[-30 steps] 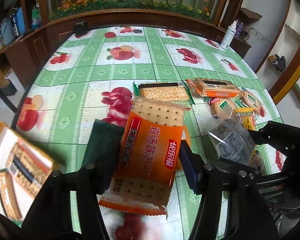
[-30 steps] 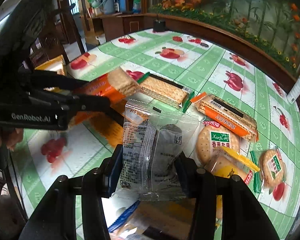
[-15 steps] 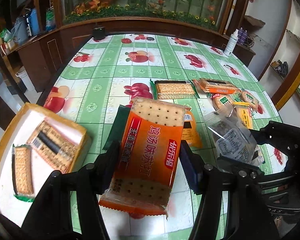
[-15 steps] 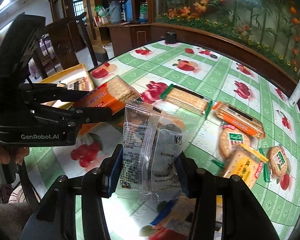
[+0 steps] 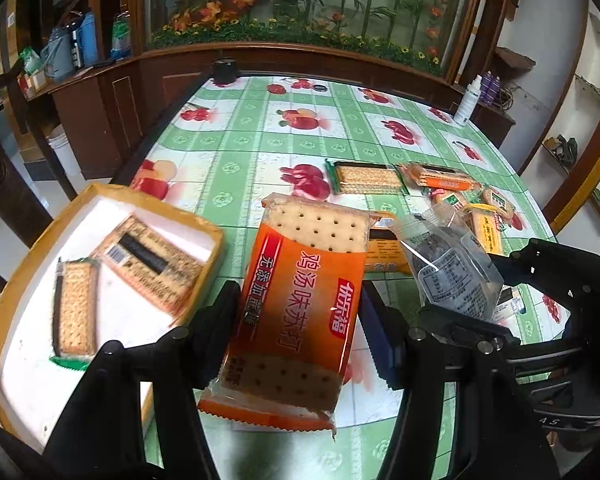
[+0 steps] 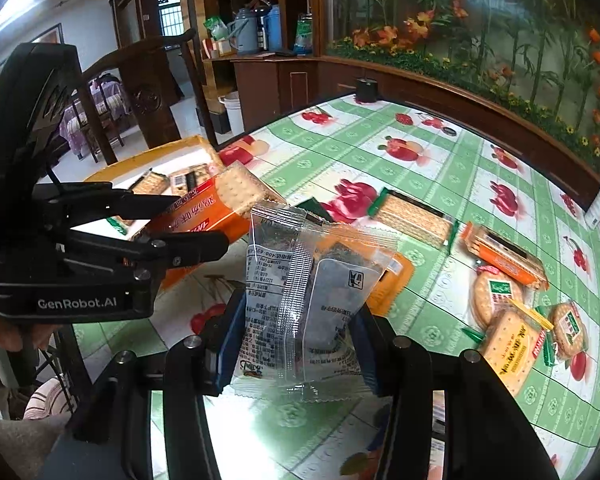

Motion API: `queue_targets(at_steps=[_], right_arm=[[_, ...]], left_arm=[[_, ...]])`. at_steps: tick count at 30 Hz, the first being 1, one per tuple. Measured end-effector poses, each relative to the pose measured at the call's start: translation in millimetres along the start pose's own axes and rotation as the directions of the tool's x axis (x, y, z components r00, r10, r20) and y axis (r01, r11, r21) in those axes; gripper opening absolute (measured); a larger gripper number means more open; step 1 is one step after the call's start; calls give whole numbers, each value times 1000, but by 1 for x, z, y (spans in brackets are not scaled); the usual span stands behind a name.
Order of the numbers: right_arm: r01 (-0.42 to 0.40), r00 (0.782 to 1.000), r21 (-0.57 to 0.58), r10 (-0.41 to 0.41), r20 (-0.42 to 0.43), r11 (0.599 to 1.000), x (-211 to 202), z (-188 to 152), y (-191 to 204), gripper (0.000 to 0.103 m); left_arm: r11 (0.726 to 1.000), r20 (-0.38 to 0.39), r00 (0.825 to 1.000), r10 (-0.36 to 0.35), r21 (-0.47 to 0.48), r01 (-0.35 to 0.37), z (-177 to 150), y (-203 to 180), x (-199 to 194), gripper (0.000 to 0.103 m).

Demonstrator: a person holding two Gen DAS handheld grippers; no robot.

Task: Organize snacks
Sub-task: 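Carry both packs into the white box and open both tools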

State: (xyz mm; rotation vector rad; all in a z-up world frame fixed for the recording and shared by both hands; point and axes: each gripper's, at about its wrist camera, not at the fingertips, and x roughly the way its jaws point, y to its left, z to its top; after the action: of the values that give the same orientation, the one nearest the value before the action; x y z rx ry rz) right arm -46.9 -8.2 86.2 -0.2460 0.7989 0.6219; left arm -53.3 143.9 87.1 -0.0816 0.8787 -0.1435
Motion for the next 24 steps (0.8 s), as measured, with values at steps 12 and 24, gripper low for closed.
queue_targets(at_steps=[12, 24], right_arm=[[-53, 998, -71, 54, 11, 996, 16, 30, 40, 50], [-115, 993, -154, 116, -3, 981, 48, 72, 83, 50]], left_arm=[[997, 31, 998, 47, -57, -45, -7, 47, -32, 61], [980, 22, 989, 143, -145, -138, -11, 115, -48, 61]])
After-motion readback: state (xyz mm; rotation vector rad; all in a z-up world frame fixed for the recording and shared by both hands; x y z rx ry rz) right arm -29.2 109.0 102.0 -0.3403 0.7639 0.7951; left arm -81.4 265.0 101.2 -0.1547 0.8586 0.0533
